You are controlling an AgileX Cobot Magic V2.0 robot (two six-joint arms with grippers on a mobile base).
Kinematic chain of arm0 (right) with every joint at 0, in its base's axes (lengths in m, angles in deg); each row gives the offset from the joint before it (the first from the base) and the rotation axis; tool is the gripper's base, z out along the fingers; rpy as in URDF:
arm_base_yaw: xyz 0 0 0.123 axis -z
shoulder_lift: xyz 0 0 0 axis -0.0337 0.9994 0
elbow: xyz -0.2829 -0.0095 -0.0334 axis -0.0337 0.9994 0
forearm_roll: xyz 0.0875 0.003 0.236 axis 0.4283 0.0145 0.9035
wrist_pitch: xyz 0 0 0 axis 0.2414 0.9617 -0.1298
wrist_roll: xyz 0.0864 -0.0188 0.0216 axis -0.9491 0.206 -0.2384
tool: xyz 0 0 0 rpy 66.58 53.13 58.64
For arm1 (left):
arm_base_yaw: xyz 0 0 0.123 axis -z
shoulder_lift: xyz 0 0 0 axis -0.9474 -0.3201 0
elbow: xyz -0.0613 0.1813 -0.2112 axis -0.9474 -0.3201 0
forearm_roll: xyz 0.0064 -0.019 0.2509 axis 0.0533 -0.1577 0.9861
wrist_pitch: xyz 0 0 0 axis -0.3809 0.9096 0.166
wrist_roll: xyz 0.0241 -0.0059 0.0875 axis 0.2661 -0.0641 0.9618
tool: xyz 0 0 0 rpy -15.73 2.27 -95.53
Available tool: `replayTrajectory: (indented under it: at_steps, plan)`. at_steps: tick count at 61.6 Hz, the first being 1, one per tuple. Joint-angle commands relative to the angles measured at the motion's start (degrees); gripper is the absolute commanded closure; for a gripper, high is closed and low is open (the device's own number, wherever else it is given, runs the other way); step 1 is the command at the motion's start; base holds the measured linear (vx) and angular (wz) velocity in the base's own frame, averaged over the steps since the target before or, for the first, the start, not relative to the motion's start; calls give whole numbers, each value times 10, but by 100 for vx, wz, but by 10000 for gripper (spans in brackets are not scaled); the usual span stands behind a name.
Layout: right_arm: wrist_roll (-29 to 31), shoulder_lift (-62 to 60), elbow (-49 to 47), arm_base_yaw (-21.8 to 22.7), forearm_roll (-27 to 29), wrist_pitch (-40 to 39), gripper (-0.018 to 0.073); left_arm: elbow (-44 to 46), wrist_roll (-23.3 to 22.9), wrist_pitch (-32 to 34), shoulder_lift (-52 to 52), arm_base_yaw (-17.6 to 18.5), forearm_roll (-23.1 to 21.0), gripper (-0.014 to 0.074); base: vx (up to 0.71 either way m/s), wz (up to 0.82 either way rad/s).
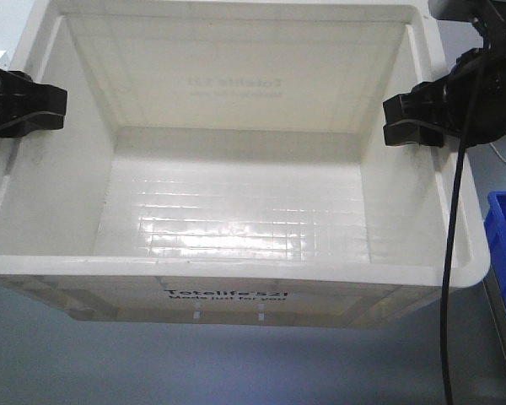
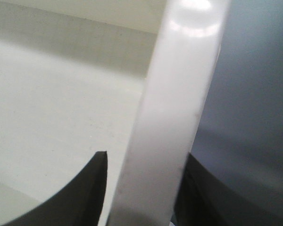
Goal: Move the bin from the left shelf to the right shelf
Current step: 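Carry the tote with both grippers up to the other shelf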
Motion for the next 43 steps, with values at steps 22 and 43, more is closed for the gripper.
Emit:
replayTrajectory:
  at_steps: [22,43]
  plan:
    - [13,-20,-21,4,-17,-45,564,20,27,59,25,3,-13,604,37,10]
    - [13,-20,-21,4,-17,-45,564,20,27,59,25,3,-13,604,32,42]
